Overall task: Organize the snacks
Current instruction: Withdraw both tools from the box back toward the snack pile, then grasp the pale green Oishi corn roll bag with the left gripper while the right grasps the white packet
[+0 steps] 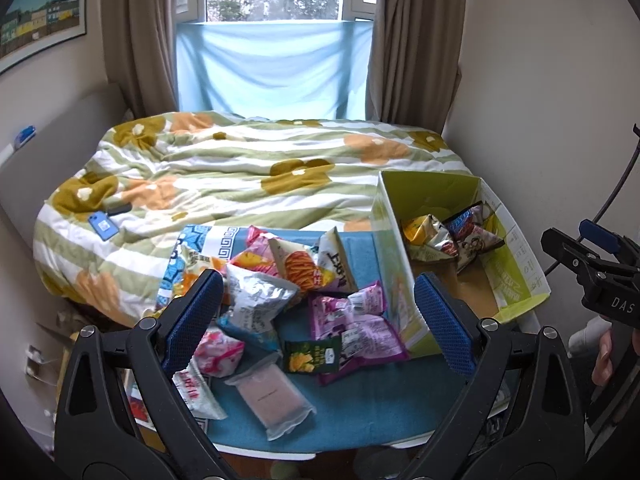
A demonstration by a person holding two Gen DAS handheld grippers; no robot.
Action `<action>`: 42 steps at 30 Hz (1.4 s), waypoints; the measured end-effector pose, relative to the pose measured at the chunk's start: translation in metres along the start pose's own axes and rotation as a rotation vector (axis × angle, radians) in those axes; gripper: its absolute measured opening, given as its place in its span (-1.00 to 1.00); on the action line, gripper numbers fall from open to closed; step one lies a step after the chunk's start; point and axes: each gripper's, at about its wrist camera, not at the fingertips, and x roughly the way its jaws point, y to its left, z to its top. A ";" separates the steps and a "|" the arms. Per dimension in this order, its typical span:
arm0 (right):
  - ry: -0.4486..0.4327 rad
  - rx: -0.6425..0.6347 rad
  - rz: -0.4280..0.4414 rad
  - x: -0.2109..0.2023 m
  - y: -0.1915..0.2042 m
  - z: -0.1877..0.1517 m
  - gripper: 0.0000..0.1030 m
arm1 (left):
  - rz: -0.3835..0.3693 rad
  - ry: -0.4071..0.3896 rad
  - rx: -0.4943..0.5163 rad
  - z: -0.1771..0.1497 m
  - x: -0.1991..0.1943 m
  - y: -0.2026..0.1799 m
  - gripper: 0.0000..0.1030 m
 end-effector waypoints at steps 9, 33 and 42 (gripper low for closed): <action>-0.009 0.063 -0.018 -0.015 0.081 -0.021 1.00 | -0.040 0.071 0.074 -0.025 -0.023 0.103 0.85; 0.262 -0.053 0.118 0.088 0.220 -0.132 1.00 | -0.177 0.478 0.642 -0.145 0.111 0.175 0.85; 0.390 -0.195 0.153 0.135 0.245 -0.171 1.00 | -0.127 0.527 0.750 -0.168 0.148 0.164 0.85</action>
